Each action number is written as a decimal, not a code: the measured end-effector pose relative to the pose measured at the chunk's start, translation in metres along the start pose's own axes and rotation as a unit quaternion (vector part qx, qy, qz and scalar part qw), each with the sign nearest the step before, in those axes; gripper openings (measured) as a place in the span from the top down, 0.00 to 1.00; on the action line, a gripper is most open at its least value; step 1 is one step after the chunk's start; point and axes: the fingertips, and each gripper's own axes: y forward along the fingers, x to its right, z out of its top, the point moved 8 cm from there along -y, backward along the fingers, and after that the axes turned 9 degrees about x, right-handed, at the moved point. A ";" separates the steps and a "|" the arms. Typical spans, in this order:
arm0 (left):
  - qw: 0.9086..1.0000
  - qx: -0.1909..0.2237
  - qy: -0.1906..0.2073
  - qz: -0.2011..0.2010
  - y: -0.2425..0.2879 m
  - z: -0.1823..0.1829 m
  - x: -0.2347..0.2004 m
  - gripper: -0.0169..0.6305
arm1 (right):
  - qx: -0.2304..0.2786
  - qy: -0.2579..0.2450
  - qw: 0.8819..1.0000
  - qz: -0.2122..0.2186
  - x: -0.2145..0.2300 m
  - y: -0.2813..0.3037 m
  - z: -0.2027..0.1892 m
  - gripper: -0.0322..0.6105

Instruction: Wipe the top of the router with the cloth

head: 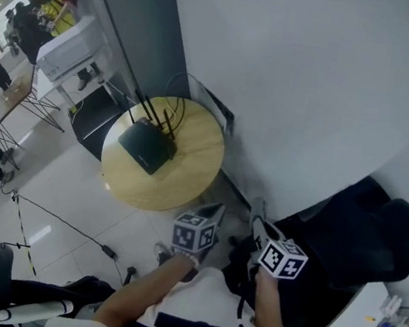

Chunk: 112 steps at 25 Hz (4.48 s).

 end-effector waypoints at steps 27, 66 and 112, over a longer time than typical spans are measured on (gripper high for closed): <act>0.988 0.070 -0.098 0.091 -0.157 0.051 -0.278 0.98 | -0.099 -0.077 0.989 0.074 -0.246 0.205 -0.090 0.89; 0.996 -0.051 -0.045 0.051 -0.060 0.127 -0.406 0.98 | -0.126 0.005 0.991 -0.045 -0.263 0.375 -0.122 0.89; 0.996 -0.081 -0.036 0.004 -0.074 0.179 -0.528 0.98 | -0.105 0.055 0.953 -0.280 -0.281 0.539 -0.127 0.88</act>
